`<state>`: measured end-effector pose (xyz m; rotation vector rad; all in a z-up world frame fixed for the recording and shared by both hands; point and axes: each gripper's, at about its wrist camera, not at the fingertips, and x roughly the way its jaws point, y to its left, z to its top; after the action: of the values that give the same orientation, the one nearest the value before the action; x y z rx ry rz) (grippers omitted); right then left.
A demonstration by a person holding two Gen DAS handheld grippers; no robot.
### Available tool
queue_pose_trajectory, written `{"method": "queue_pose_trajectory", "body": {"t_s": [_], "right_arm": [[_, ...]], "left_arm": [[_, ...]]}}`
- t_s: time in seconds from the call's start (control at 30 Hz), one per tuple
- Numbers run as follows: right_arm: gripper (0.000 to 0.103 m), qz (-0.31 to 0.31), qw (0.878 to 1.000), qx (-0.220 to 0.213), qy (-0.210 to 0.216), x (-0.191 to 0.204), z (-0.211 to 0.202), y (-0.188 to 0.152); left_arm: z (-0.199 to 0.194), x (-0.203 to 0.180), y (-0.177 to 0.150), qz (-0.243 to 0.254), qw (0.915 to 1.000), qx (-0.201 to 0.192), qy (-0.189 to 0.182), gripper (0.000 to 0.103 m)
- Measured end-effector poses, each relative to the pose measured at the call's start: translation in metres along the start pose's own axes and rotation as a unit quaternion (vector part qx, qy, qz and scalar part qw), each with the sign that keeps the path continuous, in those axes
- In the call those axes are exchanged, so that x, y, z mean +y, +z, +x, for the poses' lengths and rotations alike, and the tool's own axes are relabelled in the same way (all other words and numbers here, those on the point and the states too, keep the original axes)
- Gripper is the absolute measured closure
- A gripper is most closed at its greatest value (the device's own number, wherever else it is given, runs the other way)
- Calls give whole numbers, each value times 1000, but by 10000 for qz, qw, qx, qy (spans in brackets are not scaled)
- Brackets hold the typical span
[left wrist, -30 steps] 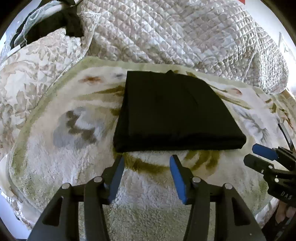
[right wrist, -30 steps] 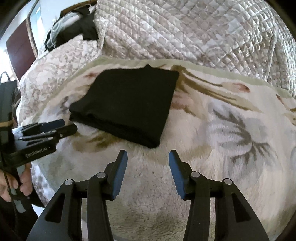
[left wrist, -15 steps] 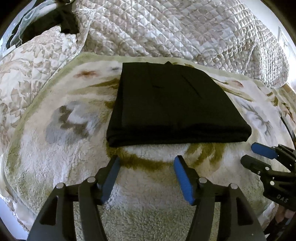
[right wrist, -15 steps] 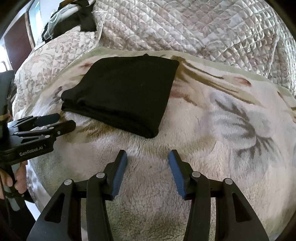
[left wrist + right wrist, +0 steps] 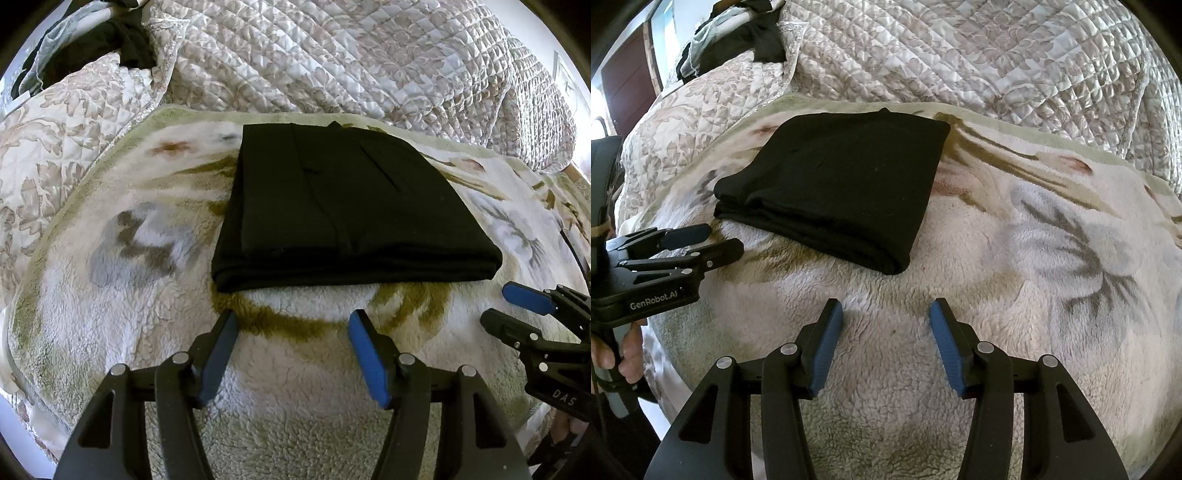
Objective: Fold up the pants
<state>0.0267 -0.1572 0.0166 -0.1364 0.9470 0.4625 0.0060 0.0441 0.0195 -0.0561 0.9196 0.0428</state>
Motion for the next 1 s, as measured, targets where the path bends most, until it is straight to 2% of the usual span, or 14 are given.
{"method": "queue_pose_trajectory", "body": {"t_s": [1.0], "right_arm": [[51, -5, 10000, -5, -21, 2, 0, 0]], "left_arm": [[2, -2, -1, 105, 9999, 47, 47, 36]]}}
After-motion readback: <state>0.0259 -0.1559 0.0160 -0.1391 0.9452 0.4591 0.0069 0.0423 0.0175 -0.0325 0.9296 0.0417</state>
